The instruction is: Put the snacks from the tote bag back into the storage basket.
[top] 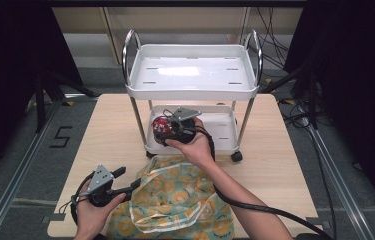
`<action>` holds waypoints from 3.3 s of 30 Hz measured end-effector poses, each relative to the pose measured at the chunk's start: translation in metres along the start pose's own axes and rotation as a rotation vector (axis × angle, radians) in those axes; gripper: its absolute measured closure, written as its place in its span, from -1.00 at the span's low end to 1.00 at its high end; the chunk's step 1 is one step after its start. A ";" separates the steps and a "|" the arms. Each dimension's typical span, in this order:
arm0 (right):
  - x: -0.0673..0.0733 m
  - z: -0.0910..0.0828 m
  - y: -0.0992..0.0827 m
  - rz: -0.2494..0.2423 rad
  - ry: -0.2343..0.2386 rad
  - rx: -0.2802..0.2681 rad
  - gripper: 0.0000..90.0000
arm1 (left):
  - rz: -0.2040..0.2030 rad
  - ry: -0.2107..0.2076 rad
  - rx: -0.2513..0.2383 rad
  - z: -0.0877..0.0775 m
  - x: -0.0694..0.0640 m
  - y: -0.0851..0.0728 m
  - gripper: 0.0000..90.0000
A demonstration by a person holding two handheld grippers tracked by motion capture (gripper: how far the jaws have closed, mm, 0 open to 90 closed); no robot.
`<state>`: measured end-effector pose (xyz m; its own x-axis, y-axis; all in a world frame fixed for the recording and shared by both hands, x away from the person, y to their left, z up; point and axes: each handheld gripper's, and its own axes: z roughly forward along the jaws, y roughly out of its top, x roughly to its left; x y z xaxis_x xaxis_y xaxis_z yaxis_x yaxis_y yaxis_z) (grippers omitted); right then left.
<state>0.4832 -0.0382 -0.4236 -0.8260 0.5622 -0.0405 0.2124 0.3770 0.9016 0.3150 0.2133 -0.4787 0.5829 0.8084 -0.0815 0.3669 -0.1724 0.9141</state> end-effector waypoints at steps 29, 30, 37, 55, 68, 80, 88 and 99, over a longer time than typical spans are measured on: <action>-0.004 0.018 -0.008 0.014 -0.014 0.026 -0.42 | 0.000 -0.008 -0.003 0.001 0.001 0.000 -0.36; -0.004 0.018 -0.009 0.016 -0.014 0.030 -0.42 | 0.000 -0.009 -0.004 0.001 0.001 0.000 -0.36; -0.003 0.020 -0.013 0.040 -0.009 0.054 -0.42 | 0.001 -0.006 -0.002 0.001 0.001 0.000 -0.36; -0.001 0.029 -0.022 0.038 -0.024 0.075 -0.42 | 0.001 -0.002 -0.002 0.001 0.000 -0.001 -0.36; -0.002 0.031 -0.023 0.024 -0.019 0.074 -0.42 | 0.000 0.000 -0.001 0.001 0.000 -0.001 -0.36; -0.002 0.029 -0.021 0.087 -0.053 0.107 -0.48 | 0.001 0.000 0.000 0.001 0.000 -0.001 -0.36; 0.001 0.024 -0.018 0.081 -0.062 0.105 -0.52 | -0.014 -0.006 -0.006 0.002 -0.001 -0.001 -0.36; 0.008 0.011 -0.013 0.071 -0.076 0.107 -0.58 | 0.002 0.000 -0.002 0.001 0.000 -0.001 -0.36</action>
<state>0.4793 -0.0305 -0.4404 -0.7660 0.6427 -0.0143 0.3266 0.4082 0.8525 0.3152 0.2132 -0.4793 0.5839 0.8079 -0.0801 0.3645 -0.1726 0.9151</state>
